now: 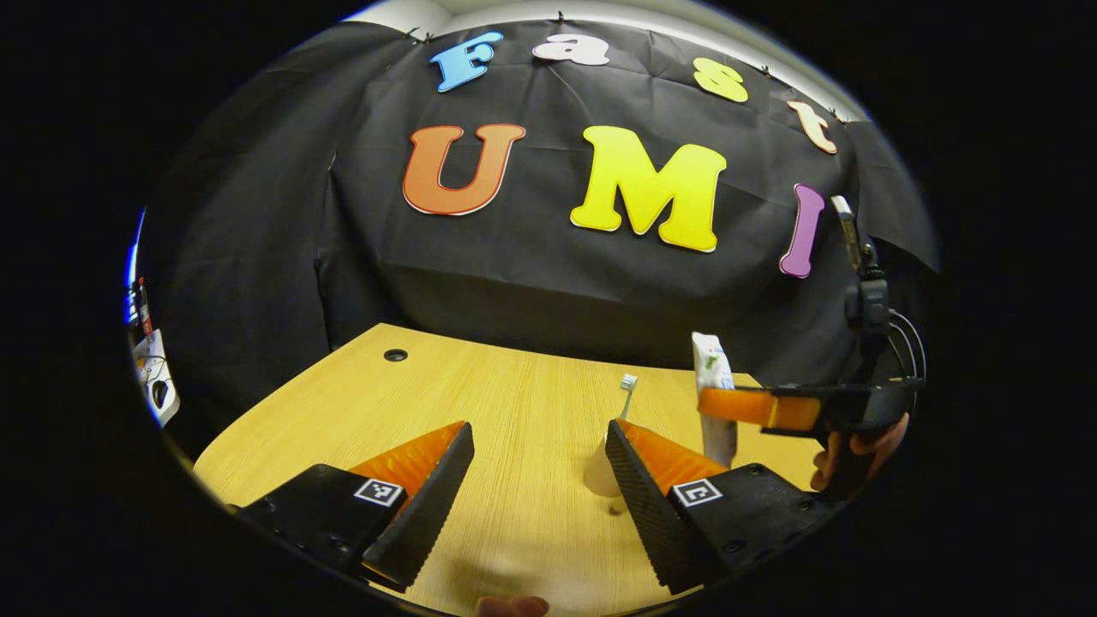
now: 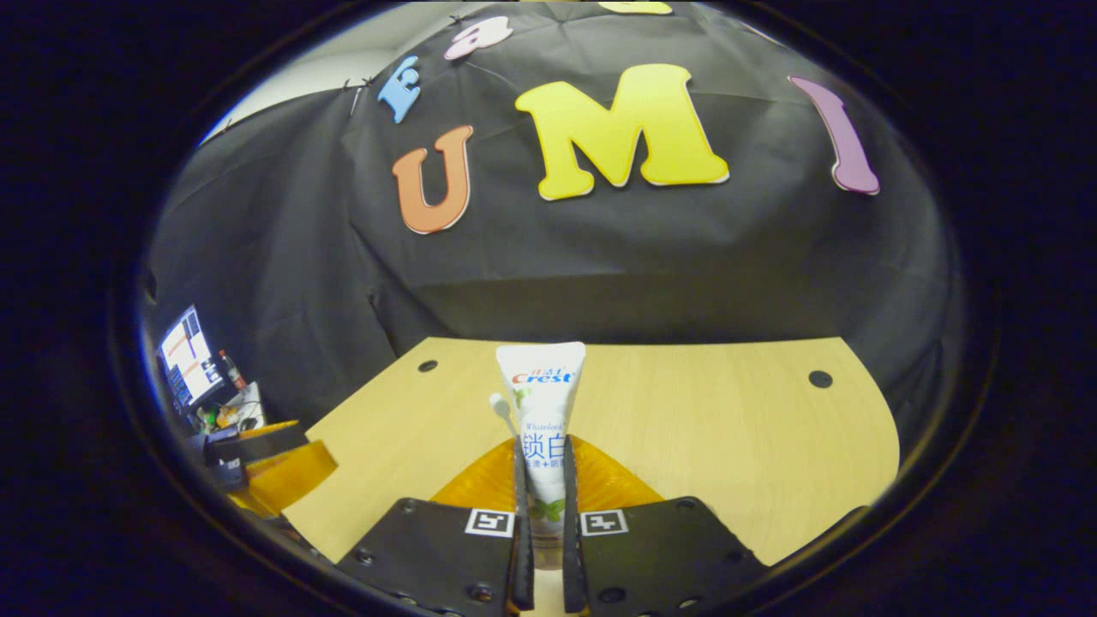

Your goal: Put the toothbrush and toothpaste on the desktop into the cup, then pick up the cup and place it on the coaster on the desktop.

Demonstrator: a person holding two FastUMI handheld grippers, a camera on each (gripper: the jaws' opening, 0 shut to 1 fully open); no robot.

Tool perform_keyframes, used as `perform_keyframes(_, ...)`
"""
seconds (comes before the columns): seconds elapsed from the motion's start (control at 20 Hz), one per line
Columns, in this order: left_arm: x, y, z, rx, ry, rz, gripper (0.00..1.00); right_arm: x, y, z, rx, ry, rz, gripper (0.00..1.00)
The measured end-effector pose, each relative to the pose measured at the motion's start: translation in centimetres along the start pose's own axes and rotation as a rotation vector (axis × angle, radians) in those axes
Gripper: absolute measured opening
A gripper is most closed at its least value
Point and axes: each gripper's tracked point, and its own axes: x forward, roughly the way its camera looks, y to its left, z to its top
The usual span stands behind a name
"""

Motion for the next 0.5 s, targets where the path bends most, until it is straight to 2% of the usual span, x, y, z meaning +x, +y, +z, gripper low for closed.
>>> perform_keyframes(0.25, -1.3, 1.3, -0.4, -0.001, 0.018, 0.017, 0.98, 4.0, 1.3, -0.2, 0.043, -0.026, 0.015, 0.13)
perform_keyframes(0.5, -1.9, 2.6, -1.2, -0.010, 0.050, 0.041, 0.99, 6.0, 0.8, -0.1, 0.082, -0.050, -0.002, 0.13)
